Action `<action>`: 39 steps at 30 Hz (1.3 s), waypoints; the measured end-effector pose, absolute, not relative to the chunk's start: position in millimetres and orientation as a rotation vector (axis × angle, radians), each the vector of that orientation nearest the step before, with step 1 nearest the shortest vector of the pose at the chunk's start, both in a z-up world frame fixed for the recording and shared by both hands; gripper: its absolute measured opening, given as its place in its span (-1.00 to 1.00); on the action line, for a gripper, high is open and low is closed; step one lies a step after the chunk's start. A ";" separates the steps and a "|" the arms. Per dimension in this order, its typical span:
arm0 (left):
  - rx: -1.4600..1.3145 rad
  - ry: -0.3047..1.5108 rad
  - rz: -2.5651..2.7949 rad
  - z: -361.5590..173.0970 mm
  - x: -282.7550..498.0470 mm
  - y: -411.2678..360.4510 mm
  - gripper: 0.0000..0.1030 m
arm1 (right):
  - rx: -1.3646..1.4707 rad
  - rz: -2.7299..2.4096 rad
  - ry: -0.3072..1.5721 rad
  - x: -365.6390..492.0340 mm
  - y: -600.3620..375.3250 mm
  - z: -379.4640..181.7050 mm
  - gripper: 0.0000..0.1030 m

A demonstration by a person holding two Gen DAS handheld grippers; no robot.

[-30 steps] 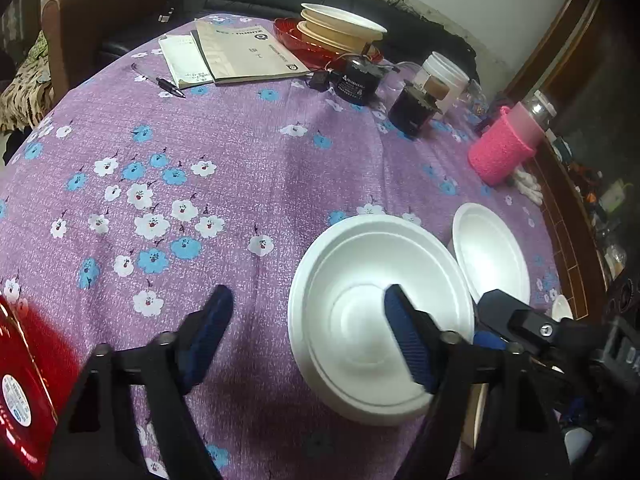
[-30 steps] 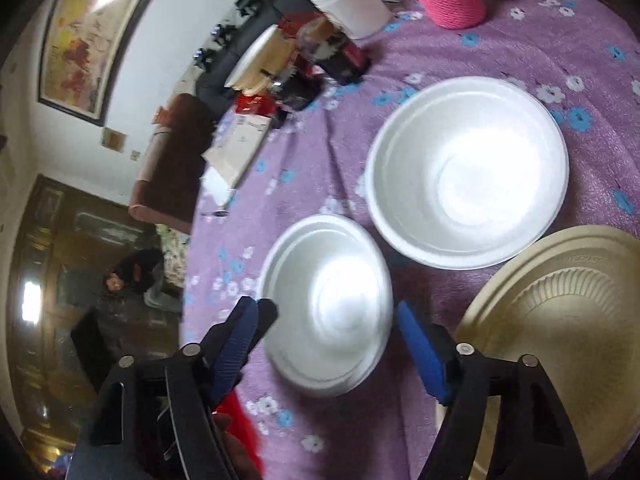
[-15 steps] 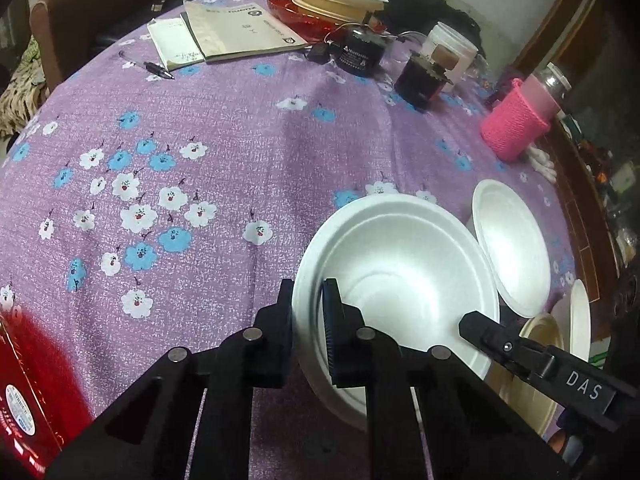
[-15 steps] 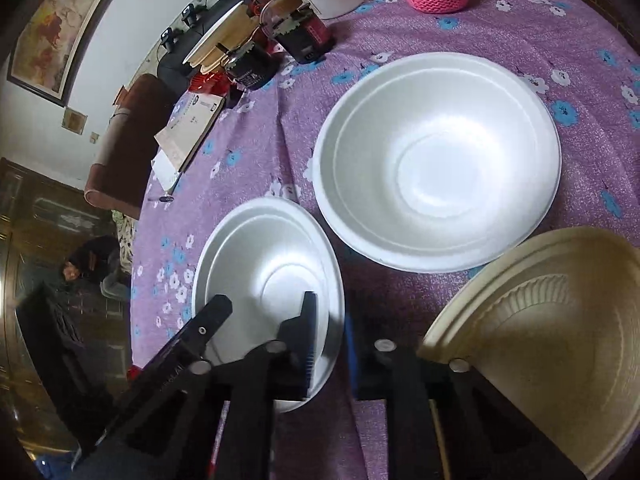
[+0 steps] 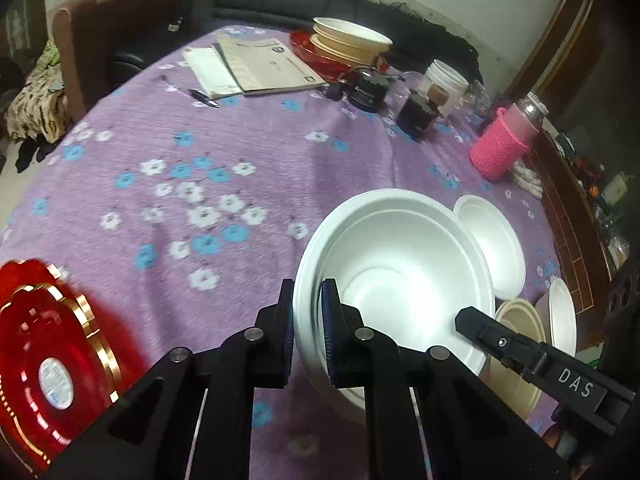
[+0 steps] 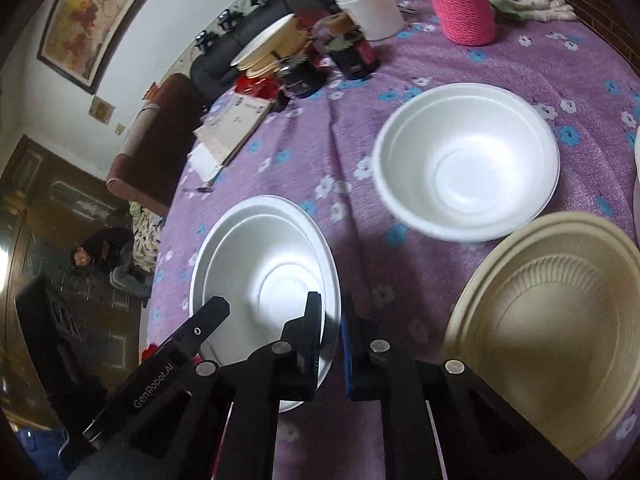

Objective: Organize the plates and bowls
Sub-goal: 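Grasp the rim of the large white foam bowl with the left tool, then carry the white bowl over the red plates and lower it inside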

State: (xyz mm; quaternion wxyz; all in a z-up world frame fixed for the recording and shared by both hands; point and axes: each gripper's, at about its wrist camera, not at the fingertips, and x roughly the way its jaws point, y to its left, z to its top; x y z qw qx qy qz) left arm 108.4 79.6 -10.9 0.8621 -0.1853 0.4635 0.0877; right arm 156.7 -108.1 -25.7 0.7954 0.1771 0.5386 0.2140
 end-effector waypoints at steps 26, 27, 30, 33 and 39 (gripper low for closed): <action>-0.506 0.816 0.474 7.6 -49.2 196.9 -0.79 | 0.176 0.819 1.094 48.2 39.6 12.4 -0.85; -0.509 0.814 0.486 6.9 -53.3 200.4 -0.79 | 0.171 0.827 1.095 45.6 43.5 11.8 -0.85; -0.516 0.812 0.514 4.0 -61.2 207.6 -0.79 | 0.151 0.854 1.102 39.9 58.4 9.0 -0.85; -0.526 0.821 0.536 -2.3 -67.9 216.1 -0.79 | 0.130 0.875 1.120 33.4 71.7 3.2 -0.85; -0.530 0.853 0.560 -16.0 -74.7 224.8 -0.79 | 0.105 0.884 1.157 26.2 85.0 -11.2 -0.85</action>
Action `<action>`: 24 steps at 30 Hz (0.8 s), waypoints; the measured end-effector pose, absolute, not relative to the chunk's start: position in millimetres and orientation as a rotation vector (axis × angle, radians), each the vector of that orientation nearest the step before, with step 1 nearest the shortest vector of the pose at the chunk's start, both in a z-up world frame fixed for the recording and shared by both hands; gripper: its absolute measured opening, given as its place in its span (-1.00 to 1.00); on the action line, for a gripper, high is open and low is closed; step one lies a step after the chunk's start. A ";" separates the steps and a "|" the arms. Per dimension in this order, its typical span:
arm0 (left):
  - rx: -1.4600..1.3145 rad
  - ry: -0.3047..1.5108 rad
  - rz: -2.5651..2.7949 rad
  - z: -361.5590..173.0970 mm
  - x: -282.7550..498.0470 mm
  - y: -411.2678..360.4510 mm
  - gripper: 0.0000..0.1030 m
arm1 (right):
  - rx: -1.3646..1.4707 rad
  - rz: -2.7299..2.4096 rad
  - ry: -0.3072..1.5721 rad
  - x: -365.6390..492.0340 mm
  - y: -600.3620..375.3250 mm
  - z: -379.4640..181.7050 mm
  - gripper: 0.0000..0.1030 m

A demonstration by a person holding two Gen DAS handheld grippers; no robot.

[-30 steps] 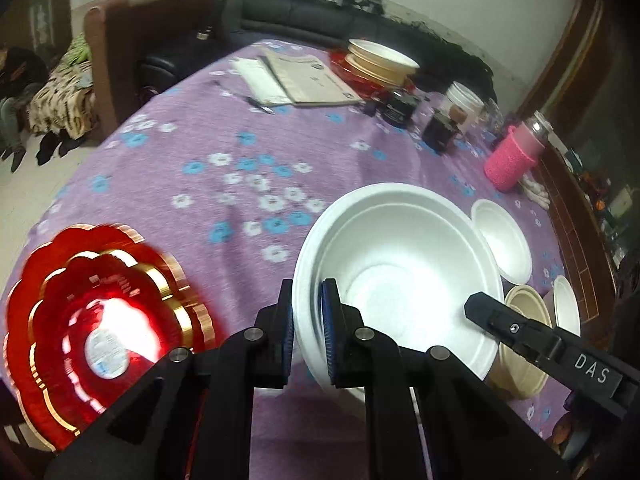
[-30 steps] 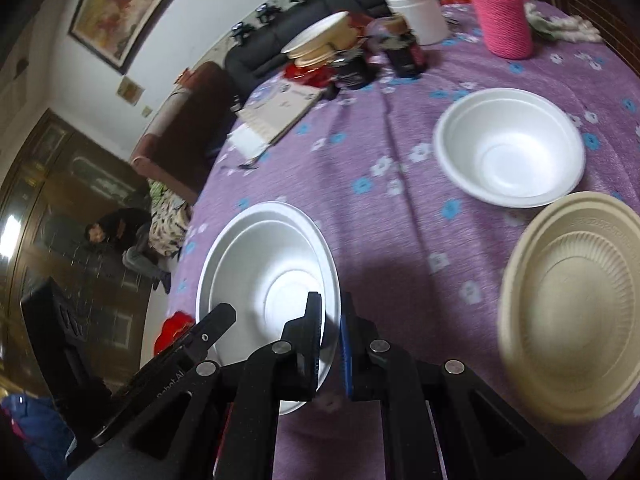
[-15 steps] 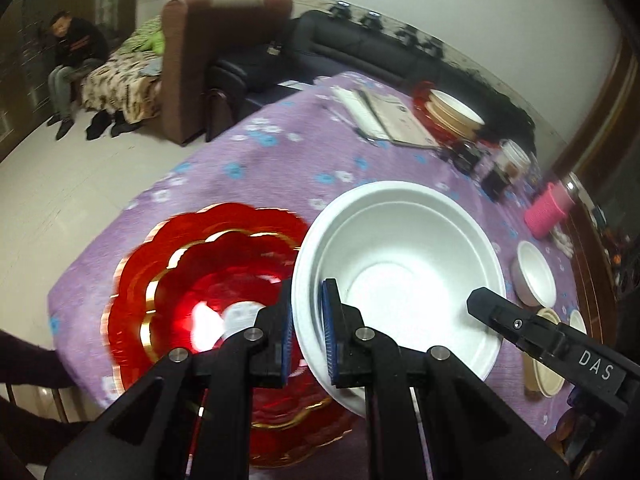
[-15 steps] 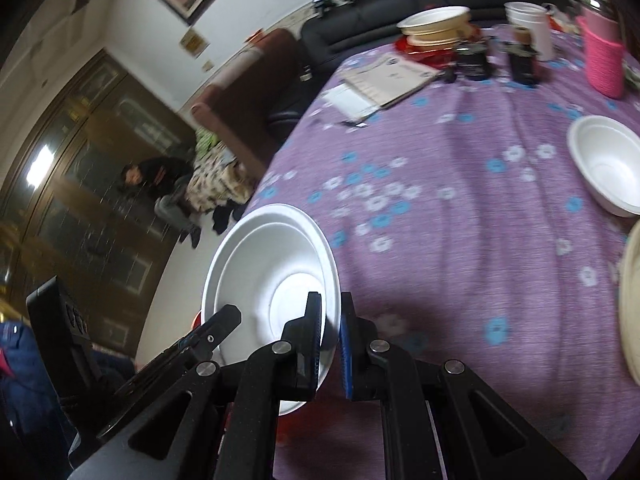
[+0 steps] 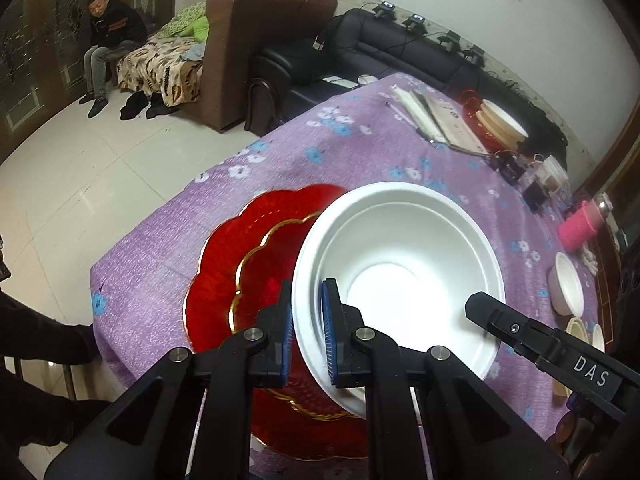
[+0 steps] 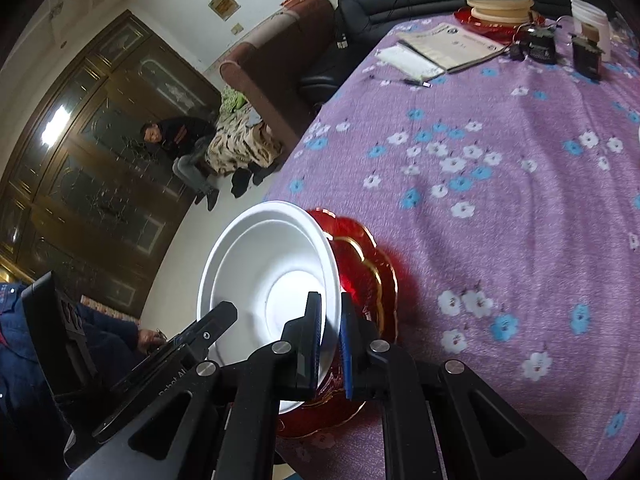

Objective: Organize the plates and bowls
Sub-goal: 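Carry the white bowl over the red plates and lower it inside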

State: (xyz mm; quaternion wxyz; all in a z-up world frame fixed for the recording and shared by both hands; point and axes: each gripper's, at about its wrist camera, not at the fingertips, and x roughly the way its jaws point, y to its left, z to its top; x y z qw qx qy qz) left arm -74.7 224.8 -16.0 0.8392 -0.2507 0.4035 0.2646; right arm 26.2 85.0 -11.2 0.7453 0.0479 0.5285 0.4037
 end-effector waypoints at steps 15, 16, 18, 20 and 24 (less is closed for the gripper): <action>-0.545 0.913 0.597 -40.3 -79.8 236.4 -0.78 | 0.068 0.879 1.227 27.5 107.2 -40.8 -0.85; -0.543 0.916 0.598 -40.5 -79.9 236.5 -0.78 | 0.068 0.881 1.229 27.5 107.7 -41.5 -0.85; -0.543 0.915 0.602 -40.0 -80.4 236.9 -0.78 | 0.065 0.882 1.230 27.7 109.1 -42.1 -0.85; -0.537 0.915 0.605 -39.8 -80.8 236.8 -0.78 | 0.066 0.885 1.231 28.5 109.6 -43.0 -0.85; -0.532 0.921 0.605 -41.3 -80.8 236.3 -0.78 | 0.064 0.884 1.235 30.7 111.0 -45.5 -0.85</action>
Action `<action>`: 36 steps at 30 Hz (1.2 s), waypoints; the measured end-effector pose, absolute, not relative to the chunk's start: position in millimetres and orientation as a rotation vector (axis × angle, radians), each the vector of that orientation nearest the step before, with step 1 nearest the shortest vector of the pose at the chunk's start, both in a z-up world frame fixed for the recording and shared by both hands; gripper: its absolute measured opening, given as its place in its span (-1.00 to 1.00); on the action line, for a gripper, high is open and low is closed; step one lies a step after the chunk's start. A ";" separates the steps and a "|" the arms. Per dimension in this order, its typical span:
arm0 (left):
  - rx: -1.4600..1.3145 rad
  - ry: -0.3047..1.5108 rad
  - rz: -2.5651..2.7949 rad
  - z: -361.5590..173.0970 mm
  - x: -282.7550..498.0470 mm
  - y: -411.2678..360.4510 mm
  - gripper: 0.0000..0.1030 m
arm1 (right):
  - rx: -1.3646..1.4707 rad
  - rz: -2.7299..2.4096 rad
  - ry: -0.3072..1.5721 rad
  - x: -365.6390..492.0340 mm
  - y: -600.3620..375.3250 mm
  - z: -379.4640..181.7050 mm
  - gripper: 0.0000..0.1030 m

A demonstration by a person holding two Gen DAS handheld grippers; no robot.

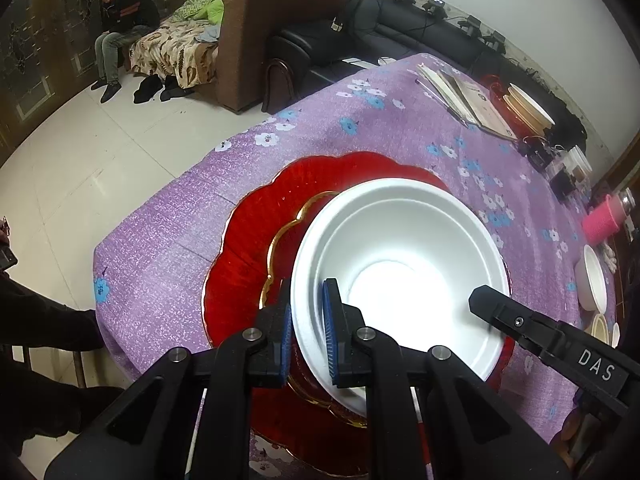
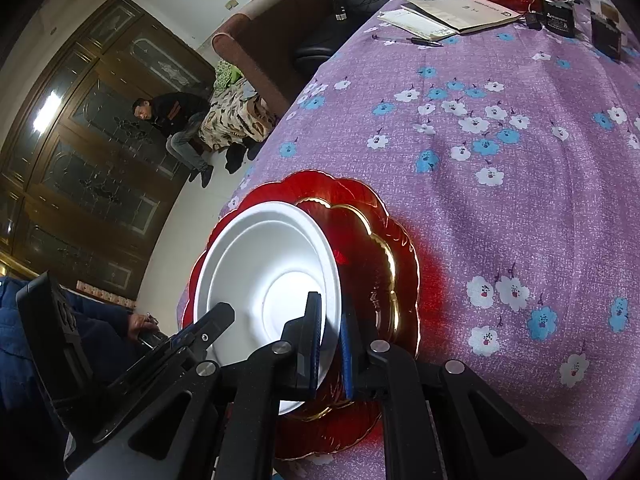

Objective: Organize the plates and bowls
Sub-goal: 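Carry the white bowl over the red plates and lower it inside, then open the left tool and withdraw from the white bowl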

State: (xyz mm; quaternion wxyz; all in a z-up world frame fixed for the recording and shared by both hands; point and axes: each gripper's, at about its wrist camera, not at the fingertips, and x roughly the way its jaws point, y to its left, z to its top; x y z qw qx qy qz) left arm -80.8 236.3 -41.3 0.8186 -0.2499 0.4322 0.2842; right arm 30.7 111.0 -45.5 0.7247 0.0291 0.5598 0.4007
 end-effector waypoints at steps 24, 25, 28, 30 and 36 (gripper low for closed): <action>-0.481 0.844 0.637 -13.8 -85.8 223.2 0.14 | 0.056 0.859 1.149 20.5 98.8 -20.7 0.09; -0.473 0.845 0.631 -13.4 -83.8 220.4 0.14 | 0.059 0.856 1.141 20.5 96.0 -18.9 0.14; -0.451 0.837 0.619 -9.4 -80.0 211.9 0.19 | 0.076 0.851 1.106 21.3 84.5 -12.0 0.40; -0.440 0.827 0.613 -6.1 -78.3 206.8 0.26 | 0.075 0.841 1.072 21.0 76.3 -6.4 0.59; -0.375 0.783 0.562 4.6 -73.2 183.4 0.27 | 0.028 0.805 0.979 16.5 52.5 5.6 0.66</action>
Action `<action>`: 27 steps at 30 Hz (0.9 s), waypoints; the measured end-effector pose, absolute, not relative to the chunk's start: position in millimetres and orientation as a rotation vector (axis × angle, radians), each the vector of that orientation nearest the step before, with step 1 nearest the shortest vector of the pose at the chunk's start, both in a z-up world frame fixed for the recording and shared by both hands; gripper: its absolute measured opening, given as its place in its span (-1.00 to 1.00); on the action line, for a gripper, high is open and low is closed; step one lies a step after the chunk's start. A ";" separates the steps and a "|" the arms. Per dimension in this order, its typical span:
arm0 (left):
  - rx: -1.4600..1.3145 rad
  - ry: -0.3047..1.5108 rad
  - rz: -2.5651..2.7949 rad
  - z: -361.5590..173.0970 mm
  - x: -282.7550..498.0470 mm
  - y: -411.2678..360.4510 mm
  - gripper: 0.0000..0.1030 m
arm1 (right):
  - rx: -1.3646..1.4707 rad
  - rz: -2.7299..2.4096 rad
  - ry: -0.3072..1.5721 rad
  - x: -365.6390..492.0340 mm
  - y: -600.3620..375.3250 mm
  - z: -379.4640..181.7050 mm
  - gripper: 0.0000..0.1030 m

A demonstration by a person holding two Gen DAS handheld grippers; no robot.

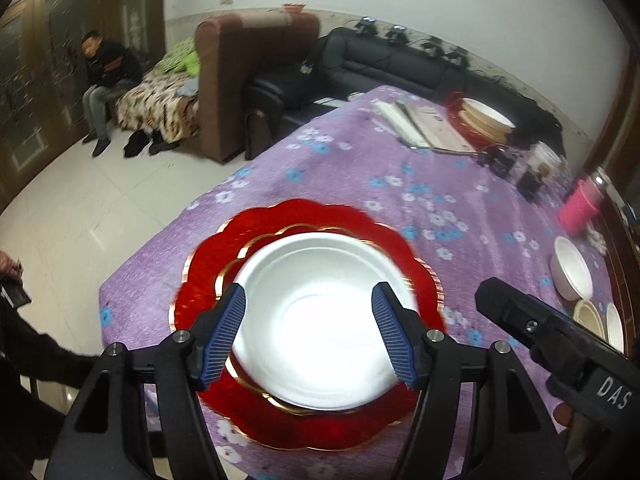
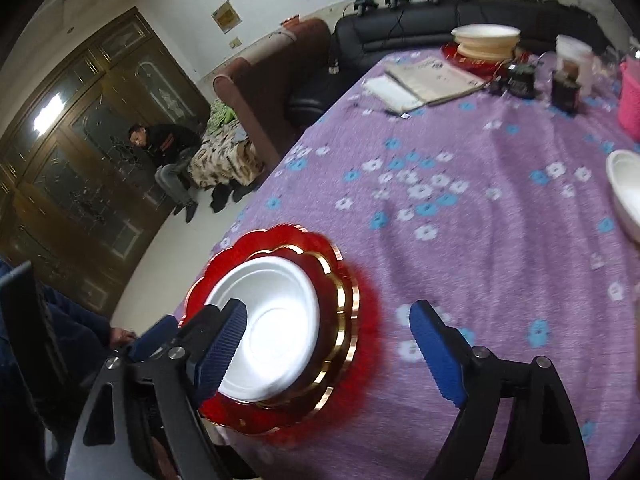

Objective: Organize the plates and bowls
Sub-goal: 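Open the left tool and withdraw from the white bowl, then move the left tool toward the rim of the beige plastic bowl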

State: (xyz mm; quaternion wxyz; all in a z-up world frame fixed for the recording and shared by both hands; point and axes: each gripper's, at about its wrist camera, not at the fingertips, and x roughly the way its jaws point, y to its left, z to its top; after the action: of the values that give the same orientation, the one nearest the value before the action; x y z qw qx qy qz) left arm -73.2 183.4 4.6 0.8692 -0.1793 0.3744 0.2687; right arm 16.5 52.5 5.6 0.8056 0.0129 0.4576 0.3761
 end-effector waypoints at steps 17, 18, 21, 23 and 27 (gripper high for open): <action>-0.241 0.802 0.331 7.2 -28.0 94.9 0.32 | 0.081 0.585 0.876 18.7 -51.0 15.9 0.76; -0.237 0.808 0.316 6.4 -24.9 88.5 0.32 | 0.088 0.568 0.872 19.2 -59.4 16.2 0.76; -0.216 0.809 0.282 6.5 -17.9 72.1 0.32 | 0.106 0.541 0.865 18.1 -76.8 17.7 0.76; -0.201 0.812 0.260 6.1 -13.0 59.4 0.32 | 0.116 0.512 0.851 18.6 -90.3 18.9 0.76; -0.179 0.823 0.224 3.2 -5.6 42.1 0.32 | 0.143 0.474 0.840 17.7 -113.9 18.9 0.76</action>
State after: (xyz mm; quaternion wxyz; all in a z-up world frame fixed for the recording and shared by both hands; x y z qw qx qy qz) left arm -5.6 42.1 3.2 0.9066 -0.0867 0.3985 0.1085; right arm 17.7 -113.9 18.9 0.8834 0.0687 0.4038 0.2275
